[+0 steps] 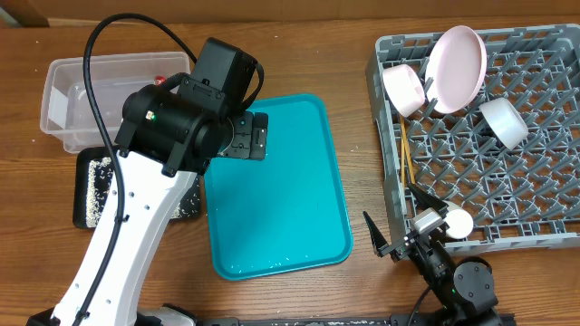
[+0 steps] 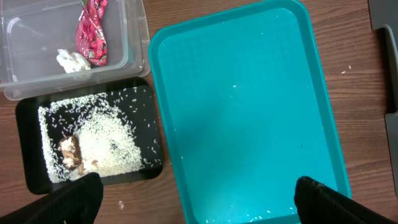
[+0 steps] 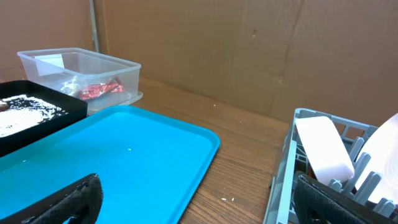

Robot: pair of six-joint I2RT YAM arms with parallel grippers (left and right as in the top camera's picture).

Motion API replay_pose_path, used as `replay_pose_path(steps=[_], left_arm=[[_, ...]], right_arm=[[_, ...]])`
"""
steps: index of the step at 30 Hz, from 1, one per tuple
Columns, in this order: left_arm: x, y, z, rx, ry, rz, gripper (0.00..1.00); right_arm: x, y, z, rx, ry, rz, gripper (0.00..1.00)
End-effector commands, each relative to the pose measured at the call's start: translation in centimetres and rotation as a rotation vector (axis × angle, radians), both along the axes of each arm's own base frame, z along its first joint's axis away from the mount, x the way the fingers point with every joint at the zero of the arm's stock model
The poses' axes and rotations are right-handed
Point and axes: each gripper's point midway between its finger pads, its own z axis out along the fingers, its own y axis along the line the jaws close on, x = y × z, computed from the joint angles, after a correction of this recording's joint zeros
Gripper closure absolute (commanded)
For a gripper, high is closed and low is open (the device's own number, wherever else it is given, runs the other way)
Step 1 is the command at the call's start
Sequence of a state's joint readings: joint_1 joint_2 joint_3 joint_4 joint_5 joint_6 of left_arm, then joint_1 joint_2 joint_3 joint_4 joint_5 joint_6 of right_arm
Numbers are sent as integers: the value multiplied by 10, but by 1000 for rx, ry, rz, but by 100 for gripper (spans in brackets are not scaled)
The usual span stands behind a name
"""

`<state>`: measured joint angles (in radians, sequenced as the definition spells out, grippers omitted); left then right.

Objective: Sort waste into correct bins and load items into the dishwasher

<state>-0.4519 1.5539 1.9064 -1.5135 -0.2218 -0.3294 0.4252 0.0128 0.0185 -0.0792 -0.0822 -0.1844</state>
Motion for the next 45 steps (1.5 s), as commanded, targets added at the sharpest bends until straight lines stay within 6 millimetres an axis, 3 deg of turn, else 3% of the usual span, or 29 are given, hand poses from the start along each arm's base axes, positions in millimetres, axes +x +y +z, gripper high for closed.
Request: replay_pose_path(steps=[1, 20, 26, 30, 33, 36, 40, 45], left_arm=[[0, 2, 4, 17, -20, -7, 0], [-1, 3, 2, 20, -13, -5, 0], [-16, 8, 0, 78, -17, -33, 0], [10, -3, 28, 7, -256, -72, 0], [28, -22, 51, -56, -454, -223, 0], [34, -31, 61, -97, -599, -337, 0], [28, -8, 45, -105, -677, -288, 0], [0, 33, 17, -133, -733, -155, 0]], right_arm=[[0, 0, -2, 2, -3, 0, 0], [0, 0, -2, 2, -3, 0, 0], [0, 0, -2, 2, -3, 0, 0], [0, 0, -2, 2, -3, 0, 0], [0, 0, -2, 2, -3, 0, 0], [0, 0, -2, 2, -3, 0, 0], [0, 0, -2, 2, -3, 0, 0], [0, 0, -2, 2, -3, 0, 0]])
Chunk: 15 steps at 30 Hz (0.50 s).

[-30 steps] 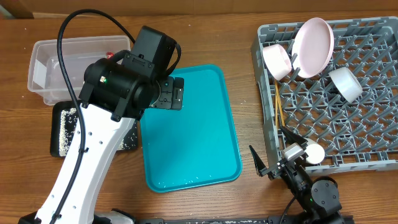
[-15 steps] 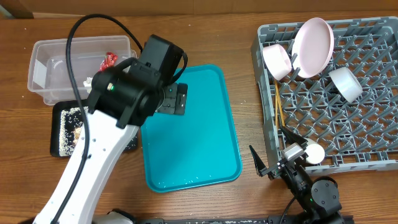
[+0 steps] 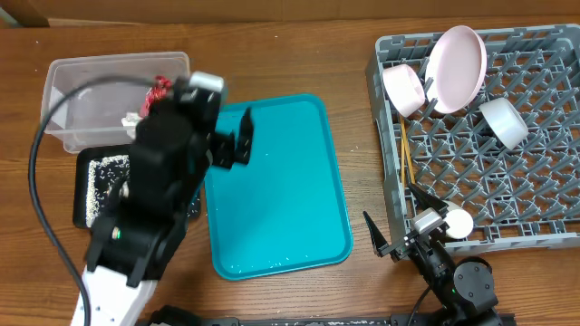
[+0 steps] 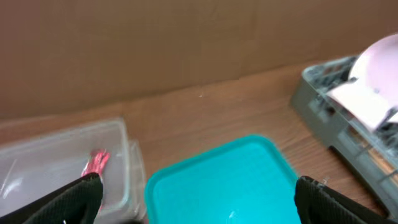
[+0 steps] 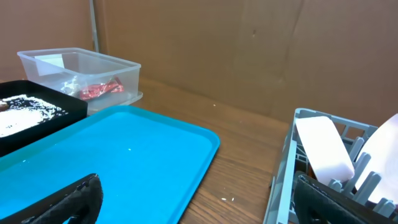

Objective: Sort waste into correct bins and load items into the dishwasher

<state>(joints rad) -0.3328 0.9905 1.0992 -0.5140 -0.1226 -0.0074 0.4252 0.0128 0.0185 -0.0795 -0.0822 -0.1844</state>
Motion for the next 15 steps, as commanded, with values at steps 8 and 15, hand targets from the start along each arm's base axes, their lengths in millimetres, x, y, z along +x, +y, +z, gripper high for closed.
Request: replay_pose_path(steps=[8, 15], left_arm=[[-82, 61, -45, -100, -220, 129, 0], [-102, 67, -95, -115, -272, 134, 0]], right_arm=[[0, 0, -2, 2, -3, 0, 0], [0, 0, -2, 2, -3, 0, 0]])
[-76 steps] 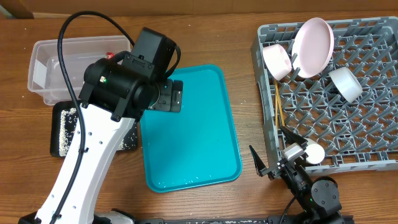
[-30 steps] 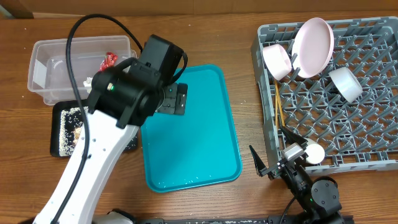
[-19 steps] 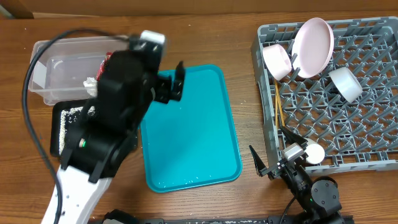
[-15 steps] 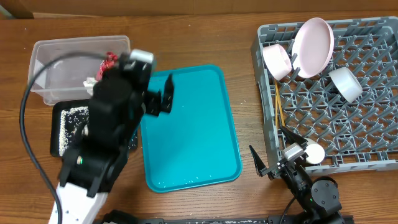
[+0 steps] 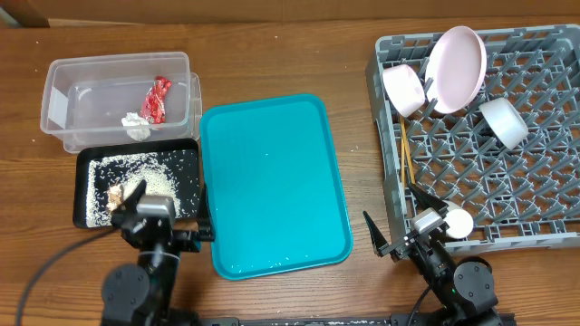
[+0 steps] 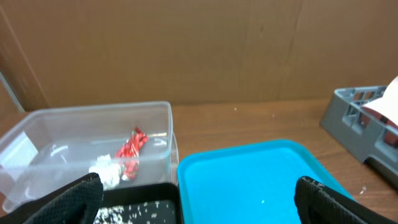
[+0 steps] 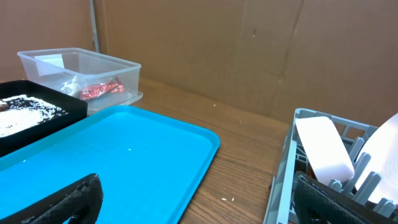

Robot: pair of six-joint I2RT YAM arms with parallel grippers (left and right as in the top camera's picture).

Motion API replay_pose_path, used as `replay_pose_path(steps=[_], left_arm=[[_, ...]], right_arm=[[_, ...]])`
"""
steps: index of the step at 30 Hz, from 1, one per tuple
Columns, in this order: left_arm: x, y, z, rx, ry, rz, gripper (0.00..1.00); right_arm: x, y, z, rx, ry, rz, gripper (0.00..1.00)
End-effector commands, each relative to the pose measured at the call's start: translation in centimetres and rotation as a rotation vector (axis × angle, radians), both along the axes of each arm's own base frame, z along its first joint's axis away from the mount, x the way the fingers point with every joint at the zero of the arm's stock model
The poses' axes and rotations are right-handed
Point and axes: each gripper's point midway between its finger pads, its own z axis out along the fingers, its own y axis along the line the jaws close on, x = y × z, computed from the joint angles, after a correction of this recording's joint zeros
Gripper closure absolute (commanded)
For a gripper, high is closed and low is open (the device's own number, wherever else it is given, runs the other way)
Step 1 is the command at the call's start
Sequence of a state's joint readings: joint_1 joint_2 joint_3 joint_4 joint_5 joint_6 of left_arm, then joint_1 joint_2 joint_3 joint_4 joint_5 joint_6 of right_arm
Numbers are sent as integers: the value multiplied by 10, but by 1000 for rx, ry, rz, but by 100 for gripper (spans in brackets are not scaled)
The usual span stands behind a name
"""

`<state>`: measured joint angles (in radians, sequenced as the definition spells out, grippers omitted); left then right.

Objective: Sort waste into correct bins and load items into the dishwasher

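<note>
The teal tray [image 5: 272, 186] lies bare in the middle of the table, with only a few rice grains on it. The clear bin [image 5: 118, 100] holds a red wrapper [image 6: 130, 147] and a white crumpled tissue [image 6: 106, 174]. In front of it, a black tray [image 5: 136, 186] holds spilled rice and a brown scrap. The grey dish rack [image 5: 480, 154] carries a pink plate [image 5: 456, 68], a pink cup [image 5: 403, 91], a white cup [image 5: 503, 122] and chopsticks [image 5: 405, 163]. My left gripper [image 6: 199, 208] sits low at the table's front, open and empty. My right gripper [image 7: 199, 208] is also open and empty, beside the rack's front corner.
Brown cardboard walls stand behind the table. The rack's near wall [image 7: 283, 180] rises just right of my right gripper. Bare wood shows between the teal tray and the rack [image 5: 362, 163].
My left arm has gone from above the bins and the tray's left edge down to the table's front edge, its camera now level. The right arm has not moved.
First my left gripper hung open over the teal tray's upper left, looking straight down at the tray and bins. Then it was pulled back and tilted up toward the wall. Now it rests low at the front, open and empty.
</note>
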<state>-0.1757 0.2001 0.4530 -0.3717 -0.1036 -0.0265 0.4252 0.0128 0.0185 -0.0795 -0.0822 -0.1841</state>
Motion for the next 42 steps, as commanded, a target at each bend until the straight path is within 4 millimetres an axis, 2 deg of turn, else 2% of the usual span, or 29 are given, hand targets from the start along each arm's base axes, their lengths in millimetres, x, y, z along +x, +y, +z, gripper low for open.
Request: replay_pose_path(steps=[1, 7, 10, 13, 42], left_arm=[[-3, -2, -35, -19, 3, -19, 0], [5, -14, -87, -47, 36, -73, 0], [13, -20, -101, -63, 0, -99, 0], [16, -22, -97, -73, -47, -112, 0], [16, -22, -100, -71, -34, -112, 0]], right_arm=[[0, 0, -2, 1, -4, 0, 0], [0, 0, -2, 1, -4, 0, 0], [0, 0, -2, 1, -4, 0, 0], [0, 0, -2, 1, -4, 0, 0], [0, 0, -2, 1, -4, 0, 0]])
